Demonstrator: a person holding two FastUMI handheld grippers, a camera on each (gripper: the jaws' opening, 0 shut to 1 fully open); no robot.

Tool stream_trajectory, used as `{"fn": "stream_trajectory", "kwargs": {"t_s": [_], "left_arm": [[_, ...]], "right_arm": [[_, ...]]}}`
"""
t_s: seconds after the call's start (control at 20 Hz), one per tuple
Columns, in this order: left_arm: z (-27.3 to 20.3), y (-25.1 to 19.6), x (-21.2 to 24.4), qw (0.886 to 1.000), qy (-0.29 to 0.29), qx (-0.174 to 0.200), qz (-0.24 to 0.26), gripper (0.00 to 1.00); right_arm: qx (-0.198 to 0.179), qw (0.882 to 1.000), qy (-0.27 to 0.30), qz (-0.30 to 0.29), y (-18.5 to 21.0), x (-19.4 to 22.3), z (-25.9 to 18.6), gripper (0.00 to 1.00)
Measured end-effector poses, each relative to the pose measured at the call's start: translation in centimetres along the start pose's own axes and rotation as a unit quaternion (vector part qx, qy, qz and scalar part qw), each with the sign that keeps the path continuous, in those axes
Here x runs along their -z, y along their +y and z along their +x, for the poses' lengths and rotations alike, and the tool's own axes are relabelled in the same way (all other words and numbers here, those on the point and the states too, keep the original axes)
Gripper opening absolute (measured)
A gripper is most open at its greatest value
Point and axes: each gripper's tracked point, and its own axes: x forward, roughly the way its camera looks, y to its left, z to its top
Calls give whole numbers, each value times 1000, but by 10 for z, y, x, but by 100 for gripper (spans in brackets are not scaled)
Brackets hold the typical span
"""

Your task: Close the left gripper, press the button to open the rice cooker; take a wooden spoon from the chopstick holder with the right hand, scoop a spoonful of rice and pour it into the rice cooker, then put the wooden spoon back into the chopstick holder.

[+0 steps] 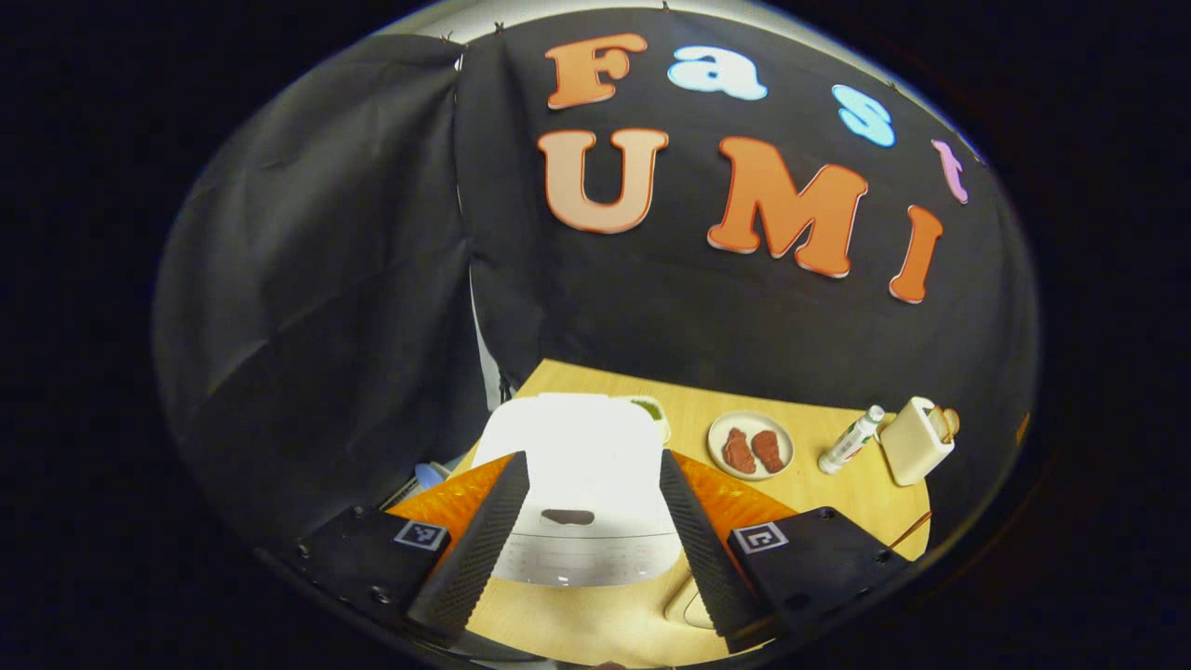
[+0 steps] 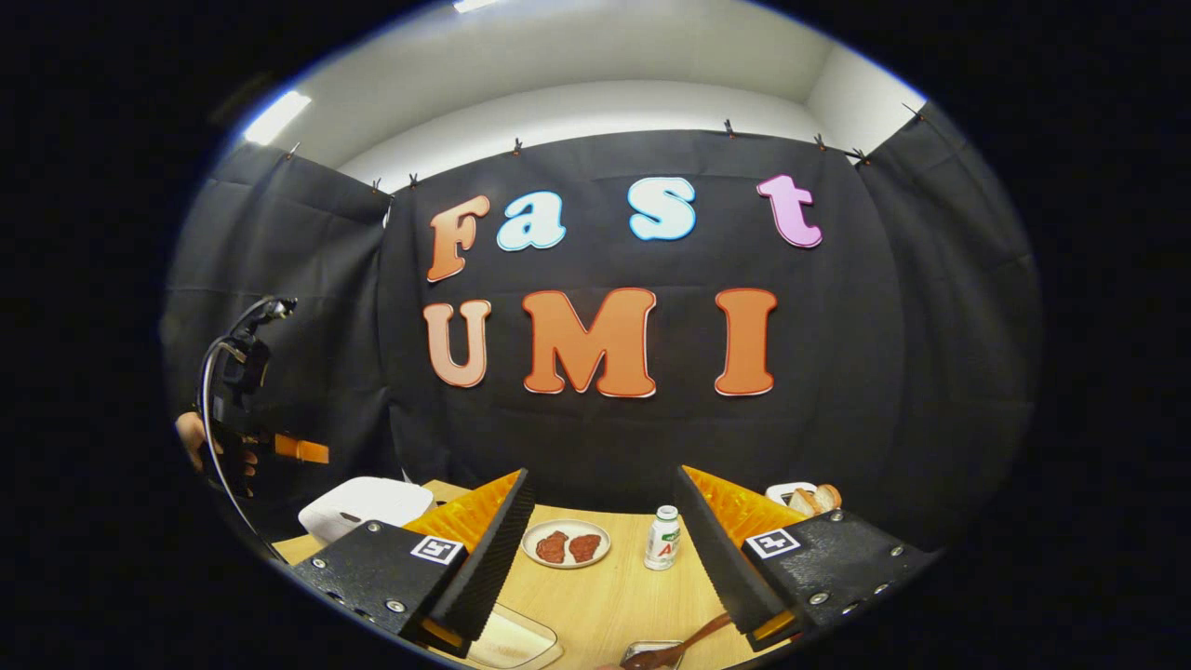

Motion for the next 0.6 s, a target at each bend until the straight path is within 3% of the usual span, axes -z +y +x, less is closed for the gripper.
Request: {"fn": "stream_trajectory", "kwargs": {"t_s": [0.05,0.15,0.25,0.3,0.4,0.45,0.6], "left_arm": [[-16,-3,-12,1000,-26,2,-4,99],[-46,-4,-37,997,-79,0,-11,95],[-74,-2,-50,992,-125,-6,-12,99],[-87,-1,-58,989,-148,-9,-9,95],[-110,0,-69,982,-190,-20,-4,99],[-121,-1,-75,978,-208,-22,-3,95],[-143,-6,-80,969,-245,-28,6,99]], "right_arm": [[-7,1000,-6,1,7,-4,4,95],[-17,1000,-18,-1,15,-15,16,95],[-26,999,-30,-1,27,-26,27,95],[-31,999,-36,2,32,-31,28,95],[-39,998,-49,3,42,-42,34,95],[-43,997,-56,3,46,-47,36,95],[-51,996,-71,2,60,-60,37,94]]}}
